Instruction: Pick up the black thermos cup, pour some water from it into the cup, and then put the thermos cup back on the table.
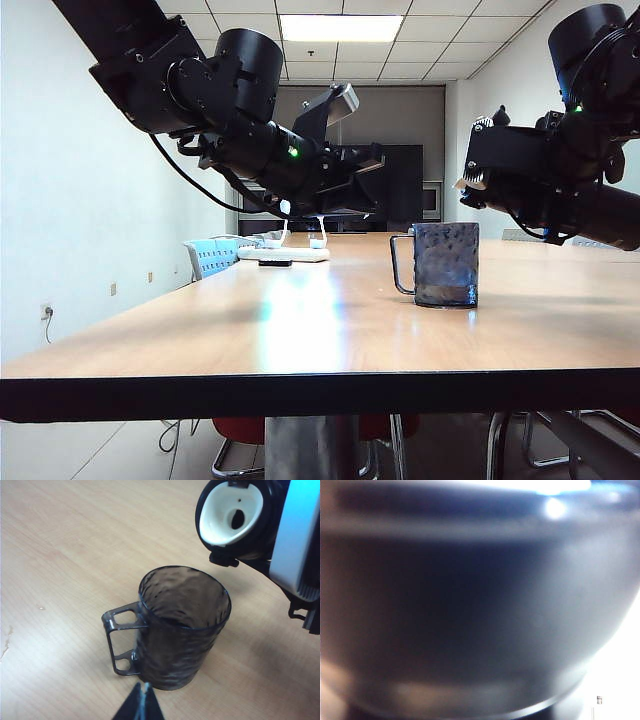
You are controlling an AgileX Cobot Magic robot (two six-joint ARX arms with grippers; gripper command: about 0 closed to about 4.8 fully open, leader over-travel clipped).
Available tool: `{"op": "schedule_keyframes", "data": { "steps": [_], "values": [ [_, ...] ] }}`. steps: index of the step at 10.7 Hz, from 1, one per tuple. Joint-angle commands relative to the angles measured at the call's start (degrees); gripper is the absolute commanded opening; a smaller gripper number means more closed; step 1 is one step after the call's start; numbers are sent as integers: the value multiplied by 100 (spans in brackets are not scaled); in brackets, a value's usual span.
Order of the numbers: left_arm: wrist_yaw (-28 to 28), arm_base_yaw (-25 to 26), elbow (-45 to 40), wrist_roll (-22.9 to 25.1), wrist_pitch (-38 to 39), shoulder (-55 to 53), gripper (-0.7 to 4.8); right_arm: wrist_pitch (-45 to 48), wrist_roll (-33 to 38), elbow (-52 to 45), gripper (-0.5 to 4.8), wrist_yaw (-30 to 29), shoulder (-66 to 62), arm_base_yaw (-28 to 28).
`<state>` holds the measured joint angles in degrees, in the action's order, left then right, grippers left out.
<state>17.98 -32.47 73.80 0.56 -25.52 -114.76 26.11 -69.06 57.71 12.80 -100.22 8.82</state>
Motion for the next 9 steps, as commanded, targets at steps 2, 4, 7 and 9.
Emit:
{"op": "schedule_keyframes", "data": {
  "steps": [2, 4, 7, 9],
  "values": [
    [28, -13, 28, 26, -26, 17, -5, 374, -623, 70, 94, 101, 79, 4],
    [28, -13, 28, 26, -26, 17, -6, 378, -623, 70, 94, 125, 79, 4],
    [28, -20, 28, 22, -24, 17, -5, 455, -807, 90, 94, 149, -4, 173],
    [28, -20, 28, 2, -22, 17, -5, 461, -1241, 98, 94, 155, -4, 175]
  ]
}}
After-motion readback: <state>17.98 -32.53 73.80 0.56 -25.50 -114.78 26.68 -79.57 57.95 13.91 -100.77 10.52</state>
